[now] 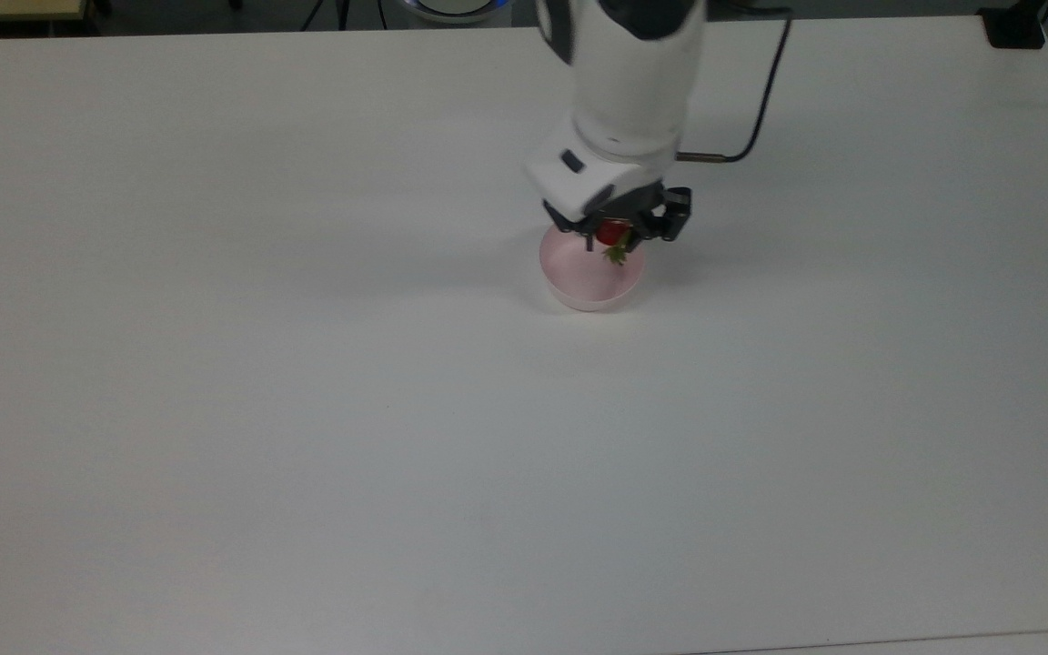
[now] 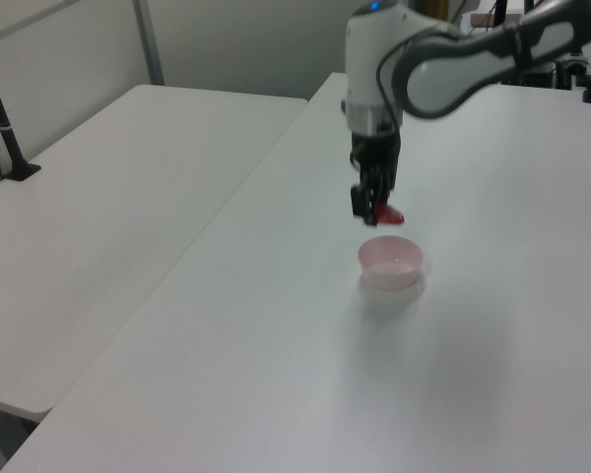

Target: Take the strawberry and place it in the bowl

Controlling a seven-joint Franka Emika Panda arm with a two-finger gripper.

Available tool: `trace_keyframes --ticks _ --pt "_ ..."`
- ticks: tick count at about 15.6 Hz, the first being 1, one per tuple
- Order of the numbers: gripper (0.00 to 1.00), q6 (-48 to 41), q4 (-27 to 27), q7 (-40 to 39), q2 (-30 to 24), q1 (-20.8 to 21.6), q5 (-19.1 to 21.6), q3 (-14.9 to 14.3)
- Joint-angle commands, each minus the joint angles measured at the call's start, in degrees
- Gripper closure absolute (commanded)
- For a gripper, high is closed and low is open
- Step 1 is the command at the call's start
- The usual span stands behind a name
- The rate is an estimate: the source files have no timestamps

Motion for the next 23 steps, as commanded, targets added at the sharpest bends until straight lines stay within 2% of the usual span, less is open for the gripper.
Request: trace_keyframes --ticks 1,2,3,4,5,9,10,12,13,16,19,23 --pt "0.6 3.63 -1.13 0.67 3.6 1.27 0.22 -0.35" --pt "0.59 4.6 -1.39 0.94 3.78 1.18 0.13 -0.18" --pt "0.5 5.05 -1.4 0.94 3.95 0.92 0.05 -0.18" --pt "0.17 5.05 -1.4 1.02 4.04 0.74 -0.13 -0.18" --pt "0.0 5.05 -1.4 0.85 3.96 0.74 -0.57 -0.18" --pt "0.0 3.21 -1.48 1.2 2.91 0.57 -6.01 0.61" --pt "0.0 1.12 -1.4 1.38 1.68 -0.83 -6.63 1.31" --pt "0.0 -1.96 -1.4 -0.19 -2.88 -6.17 -7.95 4.2" --pt "0.0 -4.15 -1.4 -2.81 -5.51 -8.99 -7.95 5.44" --pt "0.0 -11.63 -1.4 -13.09 -13.6 -15.5 -7.95 6.06" --pt "0.0 -13.32 -1.57 -18.83 -18.27 -19.46 -8.65 5.98" --pt "0.0 -15.85 -1.84 -18.49 -19.95 -21.23 -8.66 5.8"
